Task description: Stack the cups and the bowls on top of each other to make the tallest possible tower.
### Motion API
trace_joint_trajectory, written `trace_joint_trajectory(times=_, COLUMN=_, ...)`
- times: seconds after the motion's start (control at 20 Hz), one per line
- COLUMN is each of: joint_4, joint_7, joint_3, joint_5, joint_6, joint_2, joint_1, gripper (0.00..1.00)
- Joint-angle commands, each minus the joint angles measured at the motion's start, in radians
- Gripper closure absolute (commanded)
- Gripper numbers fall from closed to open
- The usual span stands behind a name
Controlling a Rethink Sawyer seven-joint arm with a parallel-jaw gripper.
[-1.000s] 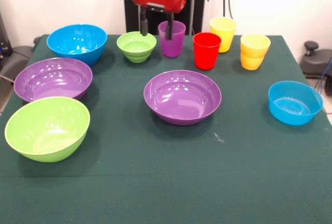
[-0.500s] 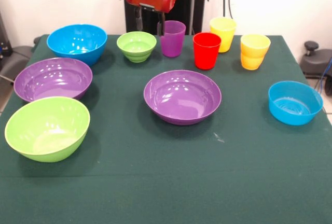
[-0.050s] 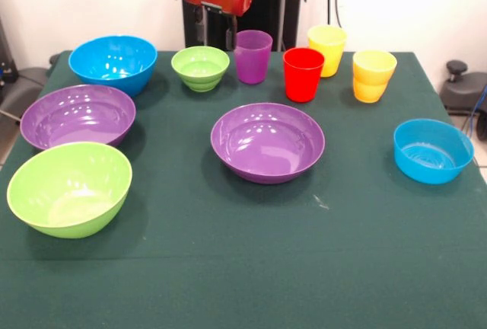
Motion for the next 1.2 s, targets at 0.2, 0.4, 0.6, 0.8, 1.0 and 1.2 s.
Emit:
trace_joint_trajectory(times=0.2, joint_4=0.119, joint_7=0.224, joint_3=0.032, joint_5=0.095, joint_6=-0.143, joint_2=0.048, joint_1=-0.005, gripper=0.00)
trace_joint_trajectory(times=0.4, joint_4=0.121, joint_7=0.207, joint_3=0.029, joint_5=0.099, joint_6=-0.134, joint_2=0.035, joint_1=-0.005, gripper=0.00)
trace_joint_trajectory(times=0.6, joint_4=0.111, joint_7=0.201, joint_3=0.026, joint_5=0.098, joint_6=-0.142, joint_2=0.055, joint_1=-0.003, gripper=0.00)
trace_joint_trajectory(times=0.8, joint_4=0.079, joint_7=0.186, joint_3=0.021, joint_5=0.082, joint_6=-0.153, joint_2=0.079, joint_1=-0.003, gripper=0.00)
trace_joint_trajectory(times=1.0, joint_4=0.060, joint_7=0.182, joint_3=0.009, joint_5=0.070, joint_6=-0.170, joint_2=0.105, joint_1=0.010, gripper=0.00)
trace_joint_trajectory(times=1.2, joint_4=0.059, joint_7=0.175, joint_3=0.008, joint_5=0.068, joint_6=-0.164, joint_2=0.109, joint_1=0.018, gripper=0.00)
